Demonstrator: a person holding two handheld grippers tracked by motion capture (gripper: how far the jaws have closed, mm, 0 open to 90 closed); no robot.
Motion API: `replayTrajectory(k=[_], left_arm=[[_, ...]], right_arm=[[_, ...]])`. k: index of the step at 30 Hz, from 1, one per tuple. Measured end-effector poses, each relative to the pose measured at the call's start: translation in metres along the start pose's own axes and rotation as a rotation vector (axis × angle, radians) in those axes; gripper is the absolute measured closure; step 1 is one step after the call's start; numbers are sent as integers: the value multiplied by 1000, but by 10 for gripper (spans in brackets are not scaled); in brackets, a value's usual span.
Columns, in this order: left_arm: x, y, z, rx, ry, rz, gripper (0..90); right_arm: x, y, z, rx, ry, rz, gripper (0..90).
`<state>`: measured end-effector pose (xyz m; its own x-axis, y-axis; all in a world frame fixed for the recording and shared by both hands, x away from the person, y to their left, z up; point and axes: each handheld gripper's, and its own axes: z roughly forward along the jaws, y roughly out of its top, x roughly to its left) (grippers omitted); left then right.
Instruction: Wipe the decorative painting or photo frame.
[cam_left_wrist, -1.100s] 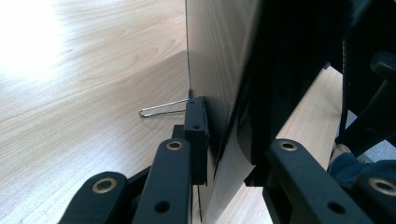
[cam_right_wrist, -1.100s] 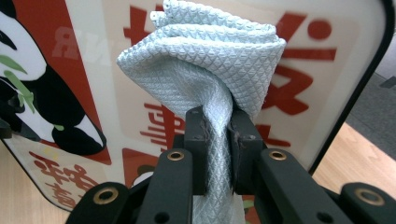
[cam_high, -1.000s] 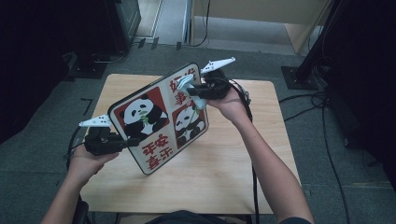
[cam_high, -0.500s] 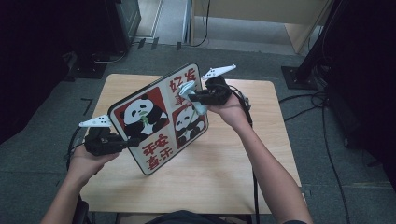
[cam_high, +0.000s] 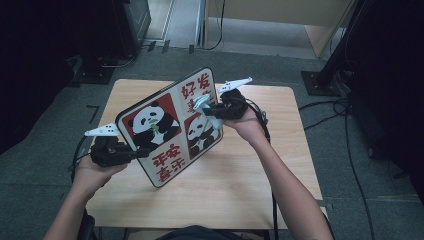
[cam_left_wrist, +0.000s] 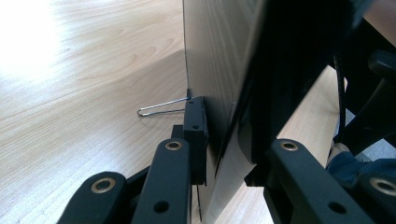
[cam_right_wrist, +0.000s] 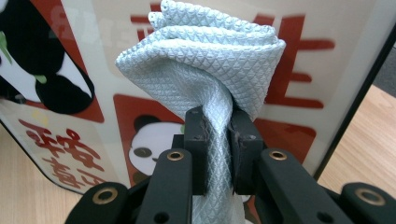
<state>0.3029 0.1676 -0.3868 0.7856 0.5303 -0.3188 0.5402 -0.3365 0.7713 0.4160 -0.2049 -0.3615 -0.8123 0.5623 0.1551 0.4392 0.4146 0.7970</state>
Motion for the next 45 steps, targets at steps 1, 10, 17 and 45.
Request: replayTrajectory(k=[1,10,17,45], left_arm=[[0,0,0,0,0,1,766],[0,0,0,0,0,2,766],[0,0,0,0,0,4,765],[-2,-2,0,-3,-9,7,752]], right_arm=[[0,-1,1,1,-1,-1,801],[-1,-15,6,19,-4,-3,801],[-1,-25,9,21,1,9,801],[-6,-79,35,69,26,82,801]])
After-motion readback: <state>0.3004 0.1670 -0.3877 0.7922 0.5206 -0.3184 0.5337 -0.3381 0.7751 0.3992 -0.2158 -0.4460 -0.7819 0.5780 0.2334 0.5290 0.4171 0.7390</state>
